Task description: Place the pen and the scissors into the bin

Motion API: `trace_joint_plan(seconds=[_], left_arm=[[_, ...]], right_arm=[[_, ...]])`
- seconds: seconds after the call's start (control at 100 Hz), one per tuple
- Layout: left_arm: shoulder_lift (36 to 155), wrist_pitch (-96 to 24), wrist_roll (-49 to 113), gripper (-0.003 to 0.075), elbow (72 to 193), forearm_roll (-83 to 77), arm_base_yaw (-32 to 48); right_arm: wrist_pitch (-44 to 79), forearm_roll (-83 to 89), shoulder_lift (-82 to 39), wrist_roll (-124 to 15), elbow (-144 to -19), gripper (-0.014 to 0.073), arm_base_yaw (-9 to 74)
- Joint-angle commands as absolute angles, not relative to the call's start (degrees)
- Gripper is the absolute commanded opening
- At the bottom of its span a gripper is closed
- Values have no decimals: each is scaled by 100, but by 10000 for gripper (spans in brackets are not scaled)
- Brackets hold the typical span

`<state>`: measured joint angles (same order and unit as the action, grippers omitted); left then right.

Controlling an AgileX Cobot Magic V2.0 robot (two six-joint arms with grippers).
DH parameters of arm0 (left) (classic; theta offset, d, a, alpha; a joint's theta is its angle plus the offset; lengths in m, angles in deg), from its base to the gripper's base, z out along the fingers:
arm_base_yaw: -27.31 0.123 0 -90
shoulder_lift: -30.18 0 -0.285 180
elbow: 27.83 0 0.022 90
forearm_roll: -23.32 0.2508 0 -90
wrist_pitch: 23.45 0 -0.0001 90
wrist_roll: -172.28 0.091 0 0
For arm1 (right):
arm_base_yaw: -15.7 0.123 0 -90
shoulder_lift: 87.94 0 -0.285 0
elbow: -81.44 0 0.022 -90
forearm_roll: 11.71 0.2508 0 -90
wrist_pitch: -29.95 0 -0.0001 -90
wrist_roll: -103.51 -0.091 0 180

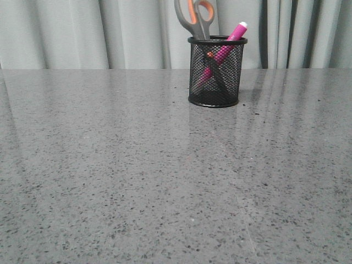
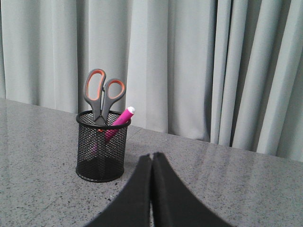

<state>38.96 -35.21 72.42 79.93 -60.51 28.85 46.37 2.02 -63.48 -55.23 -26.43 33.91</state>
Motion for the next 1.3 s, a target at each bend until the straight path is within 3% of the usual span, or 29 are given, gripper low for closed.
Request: trace_joint_plan(seconds=[0.0,1.2,1.29], left_arm=[[3951,-3481,7256,-19,8139,-6222,2901],[3951,-3430,7256,-19,8139,-6316,2901],[3951,-3387,6907,-19,8153,-5712,2901]], right_arm=[[5028,182,-6319,-5464,-2791,-76,3350],[5025,182,-6319,-5464,-2791,-76,3350],[5025,182,-6319,-5464,-2791,-76,3350]])
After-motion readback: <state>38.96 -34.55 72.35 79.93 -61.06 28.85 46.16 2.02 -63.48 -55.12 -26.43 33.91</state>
